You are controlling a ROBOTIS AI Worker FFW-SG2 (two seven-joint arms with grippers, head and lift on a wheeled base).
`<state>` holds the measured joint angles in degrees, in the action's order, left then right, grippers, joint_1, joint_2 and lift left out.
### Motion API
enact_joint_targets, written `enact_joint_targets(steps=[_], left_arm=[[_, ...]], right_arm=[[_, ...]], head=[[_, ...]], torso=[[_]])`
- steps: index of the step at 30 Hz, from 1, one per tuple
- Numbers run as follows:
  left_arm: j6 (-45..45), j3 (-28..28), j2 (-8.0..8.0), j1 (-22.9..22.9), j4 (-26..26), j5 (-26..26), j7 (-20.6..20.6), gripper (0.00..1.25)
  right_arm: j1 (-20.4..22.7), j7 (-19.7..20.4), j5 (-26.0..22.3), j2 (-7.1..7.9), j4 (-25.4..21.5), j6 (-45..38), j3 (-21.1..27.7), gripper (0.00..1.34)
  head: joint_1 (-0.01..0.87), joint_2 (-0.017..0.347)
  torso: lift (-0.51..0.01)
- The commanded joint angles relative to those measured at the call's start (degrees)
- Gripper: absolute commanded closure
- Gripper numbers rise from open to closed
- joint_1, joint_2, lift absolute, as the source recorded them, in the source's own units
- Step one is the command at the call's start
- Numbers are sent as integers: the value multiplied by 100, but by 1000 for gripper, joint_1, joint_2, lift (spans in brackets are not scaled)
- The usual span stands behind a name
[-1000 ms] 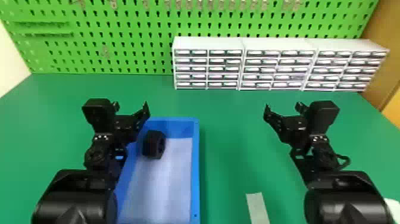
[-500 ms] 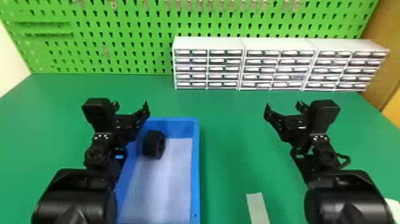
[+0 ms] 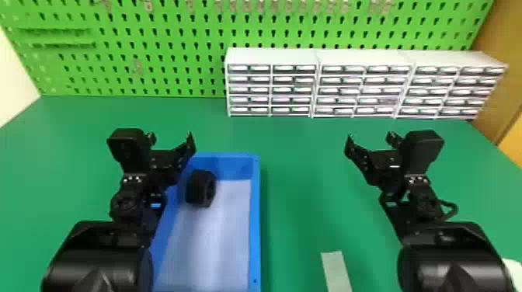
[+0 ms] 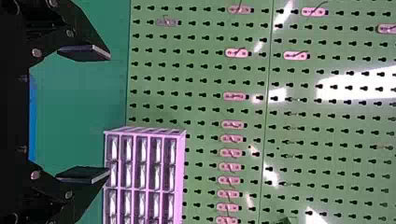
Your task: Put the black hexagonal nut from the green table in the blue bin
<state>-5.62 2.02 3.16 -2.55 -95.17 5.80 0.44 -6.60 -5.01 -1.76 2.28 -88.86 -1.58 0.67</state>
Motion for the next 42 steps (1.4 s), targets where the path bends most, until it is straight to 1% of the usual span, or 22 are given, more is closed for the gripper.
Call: enact_joint_targets(steps=[1, 42], left_arm=[[0, 0, 0, 0, -1, 0, 0, 383], [0, -18, 0, -8, 8, 9, 0, 383]], right_arm=[[1, 0, 0, 0, 0, 0, -5, 300], [-8, 0, 0, 18, 0, -44, -49, 300]], head=[[686, 51], [686, 51]], torso=[[-96], [-96]])
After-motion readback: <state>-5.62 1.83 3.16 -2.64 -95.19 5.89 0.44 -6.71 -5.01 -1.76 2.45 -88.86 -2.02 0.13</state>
